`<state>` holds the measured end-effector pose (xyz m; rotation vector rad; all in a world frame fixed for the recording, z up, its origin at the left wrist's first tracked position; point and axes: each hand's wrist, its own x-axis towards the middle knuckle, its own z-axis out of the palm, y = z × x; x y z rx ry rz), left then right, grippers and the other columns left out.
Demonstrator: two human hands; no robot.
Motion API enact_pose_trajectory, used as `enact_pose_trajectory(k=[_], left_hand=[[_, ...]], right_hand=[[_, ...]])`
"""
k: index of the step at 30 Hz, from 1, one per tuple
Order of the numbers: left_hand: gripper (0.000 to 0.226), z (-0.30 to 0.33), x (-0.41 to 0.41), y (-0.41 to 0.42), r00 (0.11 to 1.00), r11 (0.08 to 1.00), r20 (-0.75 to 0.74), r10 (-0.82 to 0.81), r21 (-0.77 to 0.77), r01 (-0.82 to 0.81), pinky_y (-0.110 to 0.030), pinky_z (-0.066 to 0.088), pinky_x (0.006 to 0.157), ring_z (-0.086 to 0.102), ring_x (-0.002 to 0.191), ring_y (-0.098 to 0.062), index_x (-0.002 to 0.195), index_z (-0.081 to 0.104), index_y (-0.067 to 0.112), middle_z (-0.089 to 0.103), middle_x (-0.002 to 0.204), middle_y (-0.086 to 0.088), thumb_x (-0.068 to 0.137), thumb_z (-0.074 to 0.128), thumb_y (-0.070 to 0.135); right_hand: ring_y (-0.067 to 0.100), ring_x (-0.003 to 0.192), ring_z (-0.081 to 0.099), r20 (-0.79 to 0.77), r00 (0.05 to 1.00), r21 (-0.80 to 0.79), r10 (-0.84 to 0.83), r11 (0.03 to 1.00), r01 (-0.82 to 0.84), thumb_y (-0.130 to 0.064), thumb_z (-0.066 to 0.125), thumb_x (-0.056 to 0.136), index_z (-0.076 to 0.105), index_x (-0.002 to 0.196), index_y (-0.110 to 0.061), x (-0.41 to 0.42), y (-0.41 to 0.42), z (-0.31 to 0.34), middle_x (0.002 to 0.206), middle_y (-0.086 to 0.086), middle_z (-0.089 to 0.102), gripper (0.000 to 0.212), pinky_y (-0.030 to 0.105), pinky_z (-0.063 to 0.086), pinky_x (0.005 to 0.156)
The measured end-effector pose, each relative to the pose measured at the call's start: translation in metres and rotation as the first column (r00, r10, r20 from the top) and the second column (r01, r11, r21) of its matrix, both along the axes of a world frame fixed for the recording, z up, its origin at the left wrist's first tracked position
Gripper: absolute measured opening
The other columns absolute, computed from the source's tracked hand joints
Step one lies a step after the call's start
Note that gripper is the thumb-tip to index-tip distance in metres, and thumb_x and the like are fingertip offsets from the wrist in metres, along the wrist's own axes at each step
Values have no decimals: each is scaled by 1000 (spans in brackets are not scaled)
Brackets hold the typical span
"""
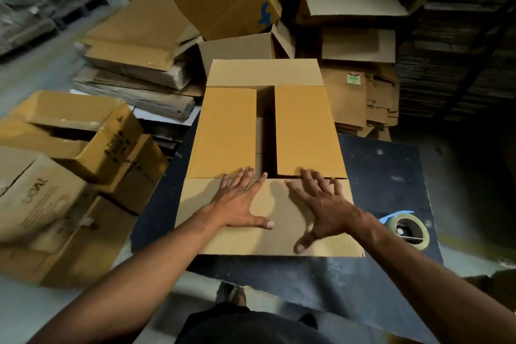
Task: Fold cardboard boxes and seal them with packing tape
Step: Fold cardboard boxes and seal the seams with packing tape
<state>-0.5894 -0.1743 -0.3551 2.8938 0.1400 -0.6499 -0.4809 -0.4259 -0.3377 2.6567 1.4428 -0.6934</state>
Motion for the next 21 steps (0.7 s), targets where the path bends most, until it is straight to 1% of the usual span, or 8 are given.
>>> enact_pose_trajectory(k=[3, 6, 9, 11, 13, 16, 19, 21], left_hand=[[123, 4, 0, -3, 998, 998, 21, 53, -17, -53, -59, -5, 126, -16, 158, -24, 161, -19, 35, -21, 171, -4, 71, 33, 102], [120, 7, 3, -12, 995, 994, 4, 104, -17, -104, -59, -3, 126, -11, 159, -24, 163, -11, 34, -13, 173, -5, 73, 31, 101], [113, 22, 8, -16, 991, 991, -43, 126, -35, -128, -59, 4, 126, -1, 160, -27, 165, 2, 33, -3, 173, -7, 78, 34, 97], [108, 35, 12, -16, 992, 992, -61, 106, -54, -110, -52, 14, 126, 10, 159, -27, 165, 13, 30, 9, 173, -8, 81, 38, 93], [104, 43, 15, -17, 993, 992, -65, 102, -70, -107, -46, 22, 124, 17, 158, -26, 164, 19, 28, 17, 172, -7, 83, 40, 90], [100, 44, 18, -18, 984, 986, -103, 145, -70, -153, -45, 24, 124, 20, 157, -24, 164, 22, 29, 20, 171, -5, 85, 38, 89], [104, 48, 15, -23, 978, 984, -138, 158, -61, -168, -46, 23, 125, 18, 157, -26, 164, 21, 29, 17, 172, -6, 83, 35, 92], [109, 63, 16, -28, 974, 985, -181, 136, -83, -153, -48, 24, 124, 18, 157, -27, 164, 23, 29, 18, 171, -7, 78, 30, 95]], right_hand=[[44, 137, -49, 64, 988, -112, 140, 985, -132, -87, 79, 45, -36, 150, -44, -14, -10, -7, 151, 9, -55, 162, 72, -23, 108], [48, 147, -33, 137, 976, -151, 172, 977, -151, -67, 84, 64, -18, 159, -44, -13, -14, -6, 160, 12, -44, 141, 76, -2, 118], [39, 157, -10, 2, 990, -127, 142, 982, -141, -66, 75, 74, 11, 160, -49, 6, -7, 24, 171, 5, -17, 109, 65, 21, 122], [36, 158, -10, -45, 990, -168, 135, 976, -141, -76, 76, 68, 5, 161, -47, 6, -6, 38, 172, 3, -15, 120, 67, 18, 121], [37, 155, -20, -3, 981, -219, 193, 957, -188, -82, 77, 60, -10, 160, -44, -6, -9, 34, 169, 5, -24, 138, 76, 6, 117], [44, 149, -29, 77, 964, -219, 256, 947, -234, -73, 83, 62, -20, 158, -40, -29, -14, 16, 162, 14, -36, 145, 82, 4, 114], [49, 153, -14, 70, 963, -198, 258, 950, -241, -58, 84, 74, -10, 162, -35, -35, -16, 23, 167, 15, -25, 131, 75, 20, 117], [47, 153, 15, 10, 961, -198, 278, 942, -271, -57, 83, 72, 5, 163, -34, -31, -12, 44, 171, 15, 2, 122, 64, 37, 113]])
